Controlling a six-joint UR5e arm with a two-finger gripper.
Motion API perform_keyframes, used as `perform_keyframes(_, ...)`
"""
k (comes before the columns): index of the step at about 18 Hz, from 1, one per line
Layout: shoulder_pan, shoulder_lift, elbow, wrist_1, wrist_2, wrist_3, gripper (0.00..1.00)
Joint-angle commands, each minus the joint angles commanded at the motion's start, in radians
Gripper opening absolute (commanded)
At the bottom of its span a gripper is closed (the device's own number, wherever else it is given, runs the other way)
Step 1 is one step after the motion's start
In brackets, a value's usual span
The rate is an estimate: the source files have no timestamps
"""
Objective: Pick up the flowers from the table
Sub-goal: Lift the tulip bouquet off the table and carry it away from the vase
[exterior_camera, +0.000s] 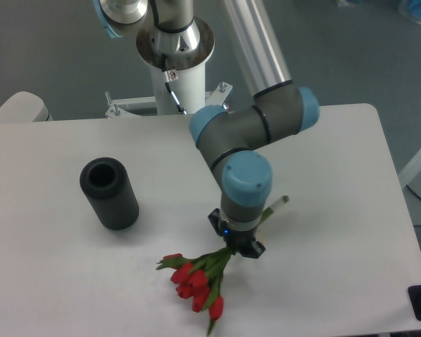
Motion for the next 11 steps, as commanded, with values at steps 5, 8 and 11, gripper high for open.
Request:
perform_keyframes(5, 0.049, 0.0, 0.065, -0.082, 0.003, 0.098, 0.0)
perform_keyframes(8, 0.069, -0.008, 0.091, -0.088, 0.018, 0.187, 0.0)
perform_keyframes(11, 0.086, -0.015, 0.117, -0.106, 0.018, 0.196, 0.0)
